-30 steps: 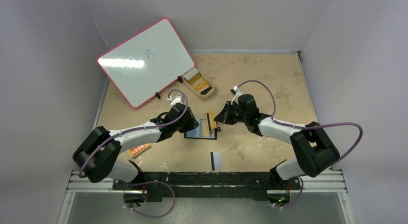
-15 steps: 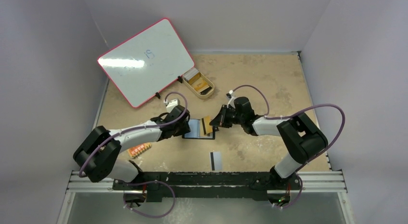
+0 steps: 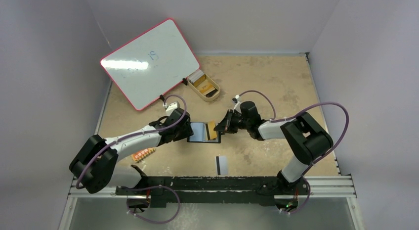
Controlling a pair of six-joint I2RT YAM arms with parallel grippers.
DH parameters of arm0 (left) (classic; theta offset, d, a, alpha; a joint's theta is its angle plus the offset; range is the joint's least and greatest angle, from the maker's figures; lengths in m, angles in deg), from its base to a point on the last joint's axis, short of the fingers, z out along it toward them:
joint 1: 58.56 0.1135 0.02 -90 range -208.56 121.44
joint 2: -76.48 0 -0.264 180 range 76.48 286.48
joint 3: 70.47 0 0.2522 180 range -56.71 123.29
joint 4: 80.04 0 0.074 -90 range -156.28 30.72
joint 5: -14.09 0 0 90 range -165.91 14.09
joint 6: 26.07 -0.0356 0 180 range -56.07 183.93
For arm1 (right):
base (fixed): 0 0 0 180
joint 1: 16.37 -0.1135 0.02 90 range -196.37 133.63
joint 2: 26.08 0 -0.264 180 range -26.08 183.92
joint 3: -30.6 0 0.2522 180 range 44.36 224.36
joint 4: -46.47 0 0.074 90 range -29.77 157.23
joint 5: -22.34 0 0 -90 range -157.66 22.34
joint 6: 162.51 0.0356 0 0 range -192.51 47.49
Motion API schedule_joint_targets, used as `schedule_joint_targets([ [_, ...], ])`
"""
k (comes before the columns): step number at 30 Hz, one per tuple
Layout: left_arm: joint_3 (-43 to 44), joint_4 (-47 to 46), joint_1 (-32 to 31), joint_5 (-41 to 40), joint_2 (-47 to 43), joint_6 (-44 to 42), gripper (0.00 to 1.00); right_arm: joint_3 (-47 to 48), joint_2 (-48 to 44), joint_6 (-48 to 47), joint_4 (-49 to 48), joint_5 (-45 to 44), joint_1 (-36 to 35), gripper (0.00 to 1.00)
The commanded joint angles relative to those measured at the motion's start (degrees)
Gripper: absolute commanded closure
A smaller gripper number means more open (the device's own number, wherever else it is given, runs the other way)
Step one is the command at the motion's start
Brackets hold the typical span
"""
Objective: Put the credit cards into the card holder
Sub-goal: Insert the credit card into the card holder.
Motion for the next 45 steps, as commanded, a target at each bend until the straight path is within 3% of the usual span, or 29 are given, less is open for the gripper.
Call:
schedule_joint_targets([
  [1,-1.2,-4.5,0.4,2.3,0.2,-0.6,0.48,0.5,0.8,1.3,-2.8,1.1,-0.6,1.0],
  [29,-4.9,-12.1,0.4,7.5,1.2,-1.6,0.44,3.7,7.3,2.7,-6.9,1.0,-2.0,1.0],
  [45,-8.2,-18.6,0.4,11.8,-1.5,3.0,0.44,3.7,8.6,6.8,-10.9,-3.0,-4.9,1.0],
])
